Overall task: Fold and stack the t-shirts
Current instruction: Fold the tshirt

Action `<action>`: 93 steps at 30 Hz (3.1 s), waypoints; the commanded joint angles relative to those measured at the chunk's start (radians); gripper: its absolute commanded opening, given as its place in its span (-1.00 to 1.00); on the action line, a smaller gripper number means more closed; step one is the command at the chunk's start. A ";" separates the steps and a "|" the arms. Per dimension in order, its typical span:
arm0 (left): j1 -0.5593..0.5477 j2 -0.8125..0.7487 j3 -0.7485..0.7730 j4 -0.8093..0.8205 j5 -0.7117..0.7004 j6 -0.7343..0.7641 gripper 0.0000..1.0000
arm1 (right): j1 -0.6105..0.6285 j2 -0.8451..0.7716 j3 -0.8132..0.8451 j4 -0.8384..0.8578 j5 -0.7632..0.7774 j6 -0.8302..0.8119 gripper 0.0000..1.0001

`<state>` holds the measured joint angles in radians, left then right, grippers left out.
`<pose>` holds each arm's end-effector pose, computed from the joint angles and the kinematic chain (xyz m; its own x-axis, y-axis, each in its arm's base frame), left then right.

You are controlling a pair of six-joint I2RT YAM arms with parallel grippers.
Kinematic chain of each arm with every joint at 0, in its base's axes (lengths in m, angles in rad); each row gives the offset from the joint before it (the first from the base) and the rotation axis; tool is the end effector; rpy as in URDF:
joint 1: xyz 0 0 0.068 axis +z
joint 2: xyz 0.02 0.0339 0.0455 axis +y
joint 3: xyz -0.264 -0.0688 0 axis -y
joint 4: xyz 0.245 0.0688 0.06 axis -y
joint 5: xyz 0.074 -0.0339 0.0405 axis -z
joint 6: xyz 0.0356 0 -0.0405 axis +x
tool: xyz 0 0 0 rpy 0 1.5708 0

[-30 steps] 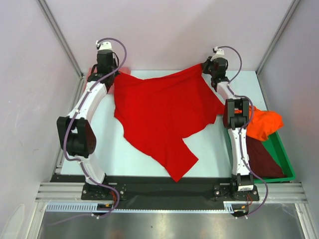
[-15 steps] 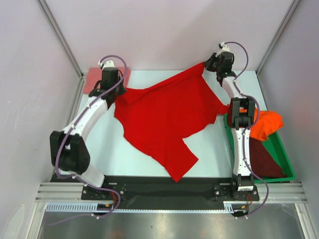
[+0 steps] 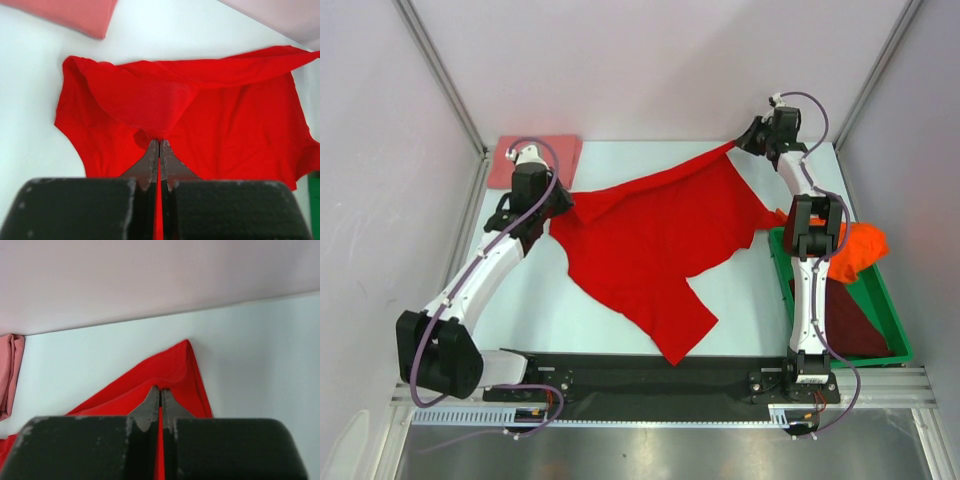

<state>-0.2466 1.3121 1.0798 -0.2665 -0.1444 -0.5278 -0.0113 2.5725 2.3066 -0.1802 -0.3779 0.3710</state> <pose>0.2928 -0.0684 0.3184 -0.4607 -0.3980 -0.7933 -0.1308 0.9145 -0.3828 0.5913 0.0065 0.2031 -0.5189 0.3429 -0.7830 -0.1440 0.8679 0.4754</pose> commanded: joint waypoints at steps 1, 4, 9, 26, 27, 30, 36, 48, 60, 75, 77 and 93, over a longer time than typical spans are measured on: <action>-0.005 -0.050 -0.029 0.023 0.066 -0.044 -0.99 | -0.024 -0.080 0.062 -0.102 -0.047 0.011 -1.00; -0.005 -0.063 -0.037 0.030 0.092 -0.055 -0.99 | -0.029 -0.090 0.044 -0.134 -0.047 0.011 -1.00; -0.008 -0.066 -0.093 0.059 0.161 -0.096 -0.99 | -0.033 -0.090 0.024 -0.174 -0.049 -0.006 -1.00; -0.020 -0.091 -0.231 0.093 0.206 -0.135 -0.99 | -0.033 -0.110 -0.050 -0.225 -0.041 -0.037 -0.94; -0.022 -0.090 -0.239 0.095 0.198 -0.143 -0.85 | -0.033 -0.110 -0.047 -0.228 -0.038 -0.037 -0.92; -0.025 -0.093 -0.265 0.104 0.191 -0.147 -0.84 | -0.033 -0.112 -0.042 -0.240 -0.036 -0.046 -0.89; -0.028 -0.148 -0.299 0.070 0.171 -0.141 -0.12 | -0.033 -0.127 -0.039 -0.343 0.014 -0.090 -0.55; 0.087 -0.035 -0.118 0.028 0.042 -0.150 0.67 | 0.000 -0.115 0.045 -0.340 0.105 -0.201 0.53; 0.308 0.347 0.032 0.170 0.136 -0.153 0.57 | 0.063 -0.250 -0.096 -0.291 0.100 -0.221 0.55; 0.356 0.633 0.120 0.302 0.338 -0.144 0.46 | 0.066 -0.357 -0.253 -0.205 0.093 -0.215 0.56; 0.357 0.647 0.124 0.299 0.338 -0.136 0.44 | 0.073 -0.359 -0.257 -0.200 0.094 -0.215 0.57; 0.434 0.599 0.055 0.262 0.327 -0.158 -0.99 | 0.086 -0.197 -0.115 -0.266 0.140 -0.253 0.58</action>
<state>0.1436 1.9747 1.1515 0.0177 0.2054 -0.6914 0.0742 2.3100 2.0880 -0.4294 -0.2546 0.1375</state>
